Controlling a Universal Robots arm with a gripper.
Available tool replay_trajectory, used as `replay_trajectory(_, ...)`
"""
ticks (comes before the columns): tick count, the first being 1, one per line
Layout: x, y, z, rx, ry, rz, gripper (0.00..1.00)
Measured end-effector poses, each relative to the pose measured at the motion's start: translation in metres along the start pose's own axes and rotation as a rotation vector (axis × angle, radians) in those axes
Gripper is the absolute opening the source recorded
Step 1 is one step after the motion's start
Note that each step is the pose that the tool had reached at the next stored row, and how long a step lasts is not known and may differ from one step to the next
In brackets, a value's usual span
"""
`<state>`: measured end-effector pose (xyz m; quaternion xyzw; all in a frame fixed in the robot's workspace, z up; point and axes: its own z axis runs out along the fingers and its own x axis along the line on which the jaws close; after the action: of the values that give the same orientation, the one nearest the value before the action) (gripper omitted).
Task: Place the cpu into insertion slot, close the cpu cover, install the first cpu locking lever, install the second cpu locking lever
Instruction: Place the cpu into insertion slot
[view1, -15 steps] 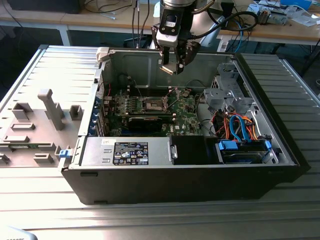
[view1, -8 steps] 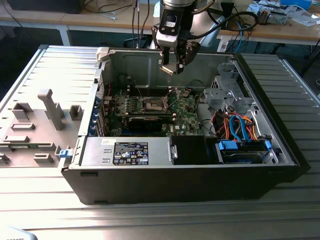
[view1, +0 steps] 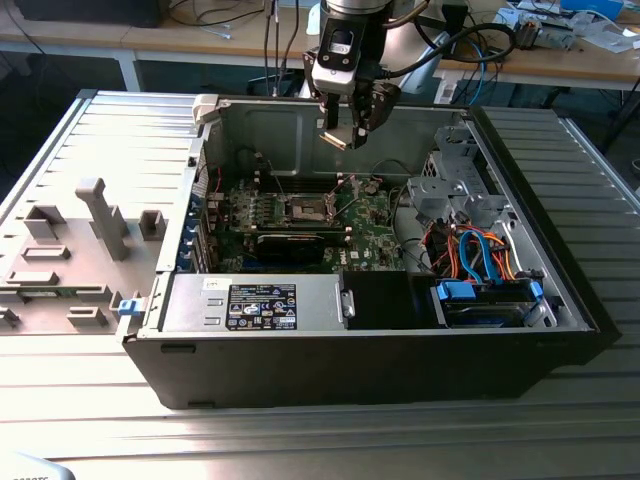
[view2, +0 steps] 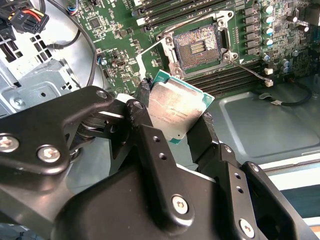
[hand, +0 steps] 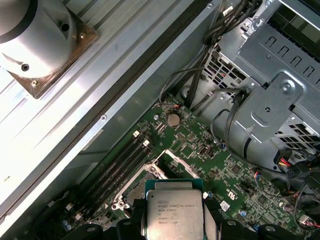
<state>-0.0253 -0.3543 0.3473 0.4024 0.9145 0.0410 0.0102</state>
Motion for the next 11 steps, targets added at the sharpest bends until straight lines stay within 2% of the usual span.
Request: replay_trajectory(11, 0.0000, 0.0000, 0.0003, -0.0001, -0.0006, 0.007, 0.55)
